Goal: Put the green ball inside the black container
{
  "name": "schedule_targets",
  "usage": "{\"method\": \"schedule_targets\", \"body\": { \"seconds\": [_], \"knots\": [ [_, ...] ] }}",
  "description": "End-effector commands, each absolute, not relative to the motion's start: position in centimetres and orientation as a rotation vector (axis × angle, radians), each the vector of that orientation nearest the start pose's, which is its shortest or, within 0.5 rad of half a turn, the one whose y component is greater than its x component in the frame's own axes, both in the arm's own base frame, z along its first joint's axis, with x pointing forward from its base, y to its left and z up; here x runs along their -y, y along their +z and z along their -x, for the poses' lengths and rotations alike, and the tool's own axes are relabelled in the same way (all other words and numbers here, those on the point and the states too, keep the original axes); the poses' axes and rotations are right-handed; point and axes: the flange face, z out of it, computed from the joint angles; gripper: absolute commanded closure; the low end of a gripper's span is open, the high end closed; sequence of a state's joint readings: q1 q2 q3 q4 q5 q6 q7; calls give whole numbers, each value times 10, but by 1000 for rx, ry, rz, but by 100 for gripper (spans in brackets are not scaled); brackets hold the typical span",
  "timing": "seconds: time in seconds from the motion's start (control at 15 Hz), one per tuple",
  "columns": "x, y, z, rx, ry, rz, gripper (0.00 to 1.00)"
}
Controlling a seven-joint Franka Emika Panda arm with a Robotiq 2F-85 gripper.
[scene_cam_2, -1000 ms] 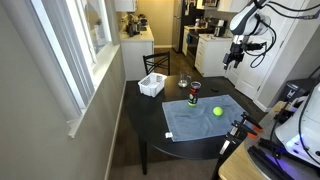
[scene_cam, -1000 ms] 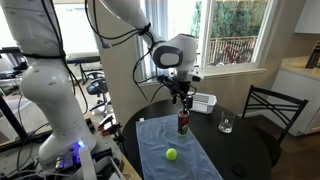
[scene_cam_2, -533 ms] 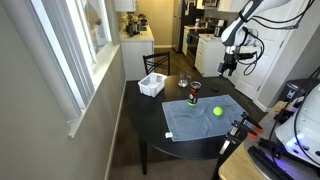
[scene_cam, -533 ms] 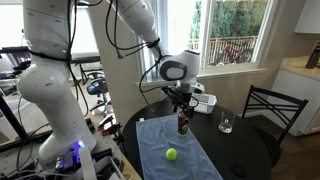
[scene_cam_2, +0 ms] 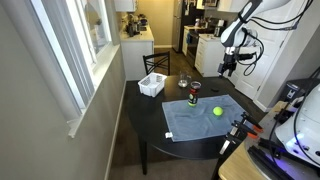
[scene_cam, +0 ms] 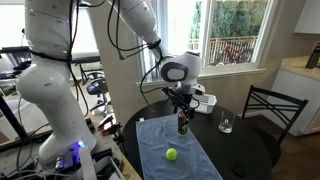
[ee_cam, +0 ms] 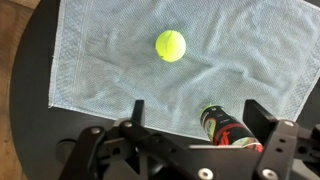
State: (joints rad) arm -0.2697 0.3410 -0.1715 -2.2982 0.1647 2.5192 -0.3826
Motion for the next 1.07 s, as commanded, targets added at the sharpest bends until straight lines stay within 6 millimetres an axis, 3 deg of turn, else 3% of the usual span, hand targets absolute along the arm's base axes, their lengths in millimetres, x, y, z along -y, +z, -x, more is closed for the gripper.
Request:
{"method": "schedule_targets", "body": {
  "seconds": [0.0,0.27,0.6,1.0],
  "knots": [
    [224,184,-466,-311,138,3042,0],
    [212,144,-473,-363,175,3030,0],
    [218,102,-480,-438,233,3061,0],
    [204,31,-465,-461,403,3073,0]
  ]
}}
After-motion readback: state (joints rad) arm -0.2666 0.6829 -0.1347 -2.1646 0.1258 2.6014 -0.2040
